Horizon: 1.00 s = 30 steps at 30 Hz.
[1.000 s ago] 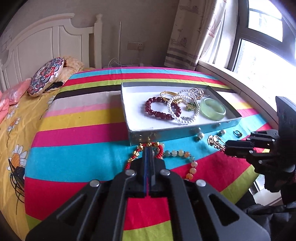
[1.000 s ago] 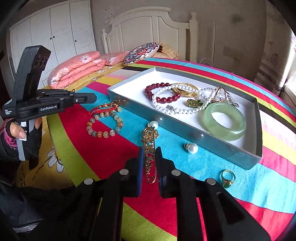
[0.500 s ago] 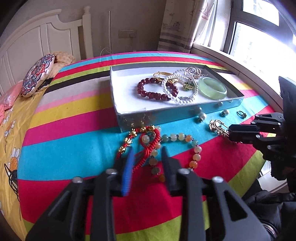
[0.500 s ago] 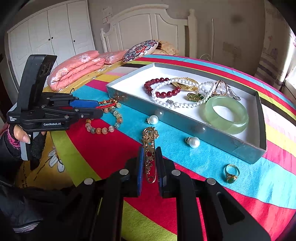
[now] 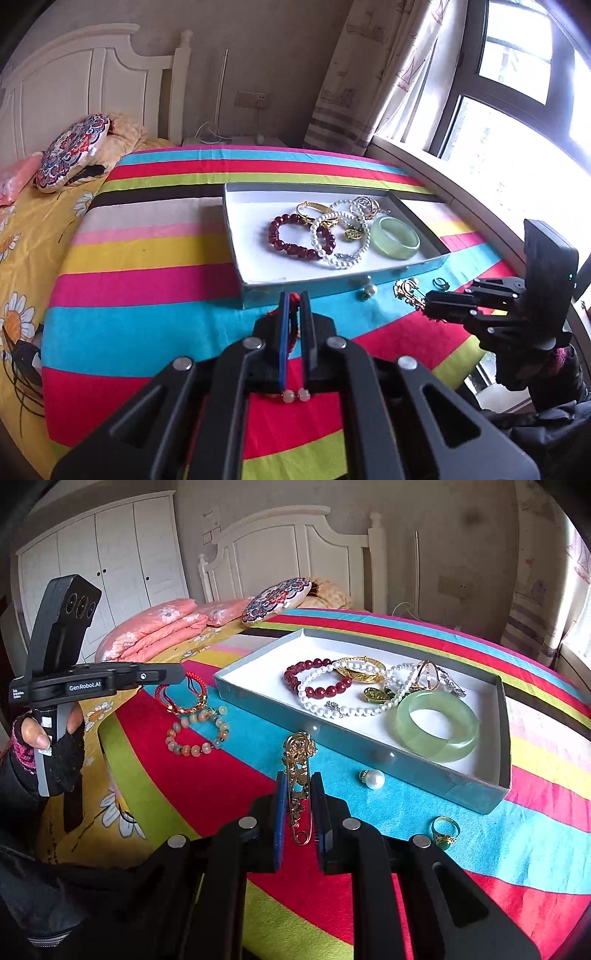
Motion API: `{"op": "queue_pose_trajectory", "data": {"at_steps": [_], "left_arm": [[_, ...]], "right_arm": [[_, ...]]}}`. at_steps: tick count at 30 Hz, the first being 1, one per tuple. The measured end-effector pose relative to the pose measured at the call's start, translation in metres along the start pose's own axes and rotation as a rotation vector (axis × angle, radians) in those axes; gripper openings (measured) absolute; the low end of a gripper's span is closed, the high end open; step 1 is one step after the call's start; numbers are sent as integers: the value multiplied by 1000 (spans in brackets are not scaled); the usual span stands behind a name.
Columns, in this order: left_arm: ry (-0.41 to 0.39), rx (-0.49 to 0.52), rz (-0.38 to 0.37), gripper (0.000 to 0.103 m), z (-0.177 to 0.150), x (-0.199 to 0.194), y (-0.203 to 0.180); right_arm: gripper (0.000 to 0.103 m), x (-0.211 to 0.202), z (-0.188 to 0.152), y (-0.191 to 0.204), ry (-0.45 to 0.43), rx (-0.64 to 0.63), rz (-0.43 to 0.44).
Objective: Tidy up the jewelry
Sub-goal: 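Carry the gold pin with the right and red bracelet with the left over the tray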
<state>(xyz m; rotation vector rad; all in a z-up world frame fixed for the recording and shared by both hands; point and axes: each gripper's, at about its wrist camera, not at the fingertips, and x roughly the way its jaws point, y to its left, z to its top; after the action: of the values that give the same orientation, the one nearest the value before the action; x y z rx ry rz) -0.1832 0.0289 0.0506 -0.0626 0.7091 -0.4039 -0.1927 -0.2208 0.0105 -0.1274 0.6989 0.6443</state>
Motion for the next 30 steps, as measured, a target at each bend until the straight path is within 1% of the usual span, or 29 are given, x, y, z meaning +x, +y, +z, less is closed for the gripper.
{"op": "queue_pose_trajectory", "data": {"at_steps": [4,9,17,25,30], "left_arm": [[-12,12,33,5,0,-2,-2],[-33,10,37,5,6,-9,2],[-97,42,29,5,27,-28,-5],[-92,91,27,5,50,-13,-14],[-78,132,46,5,73,10,-20]], "right_arm": [[14,0,-1,-1,1,5,0],[14,-6,3,-4,-23,15,-4],[14,-16,8,-9,-61,29,-24],[14,-17,28,-16,-85,36,-57],[14,1,44,-22,-51,36,-84]]}}
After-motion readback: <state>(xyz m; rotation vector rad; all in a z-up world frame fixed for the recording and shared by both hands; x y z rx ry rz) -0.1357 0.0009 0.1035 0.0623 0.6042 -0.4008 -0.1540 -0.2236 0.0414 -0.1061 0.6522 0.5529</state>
